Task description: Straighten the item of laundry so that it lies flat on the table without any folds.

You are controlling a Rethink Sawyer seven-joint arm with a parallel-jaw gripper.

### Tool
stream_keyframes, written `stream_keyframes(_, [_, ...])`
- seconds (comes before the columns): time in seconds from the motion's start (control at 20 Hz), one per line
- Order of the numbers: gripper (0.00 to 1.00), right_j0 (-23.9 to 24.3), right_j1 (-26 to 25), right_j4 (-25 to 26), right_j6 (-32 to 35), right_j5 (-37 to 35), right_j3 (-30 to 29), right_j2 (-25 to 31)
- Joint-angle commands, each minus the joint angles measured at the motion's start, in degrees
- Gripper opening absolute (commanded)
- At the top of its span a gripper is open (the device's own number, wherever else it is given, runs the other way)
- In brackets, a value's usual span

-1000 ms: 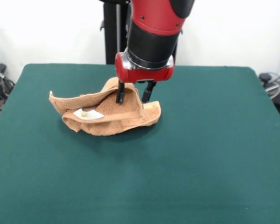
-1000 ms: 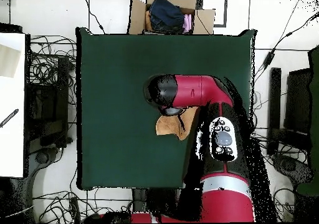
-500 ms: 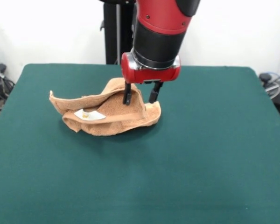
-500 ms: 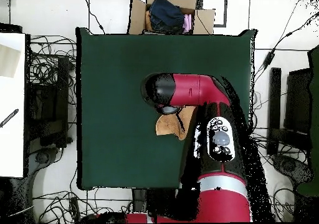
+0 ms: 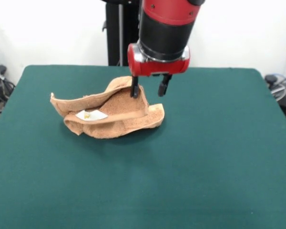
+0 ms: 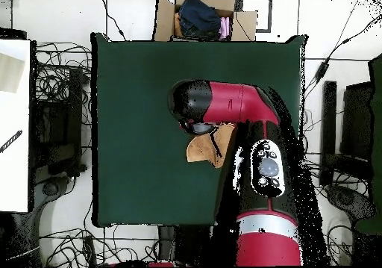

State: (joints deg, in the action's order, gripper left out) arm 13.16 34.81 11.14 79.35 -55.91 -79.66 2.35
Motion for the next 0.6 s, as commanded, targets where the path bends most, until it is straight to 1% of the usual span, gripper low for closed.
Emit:
stream_keyframes(0.05, [1.0, -0.65, 4.63, -2.85, 9.53, -9.51, 0.49, -0.2])
stream_keyframes(0.3, [1.0, -1.16, 6.56, -2.66, 9.54, -13.98, 1.97, -0.33])
stream_keyframes(0.4, [1.0, -1.07, 7.16, -2.67, 9.51, -14.42, 1.73, -0.27])
stream_keyframes(0.6, [1.0, -0.41, 8.07, -2.46, 9.27, -12.49, -0.38, -0.22])
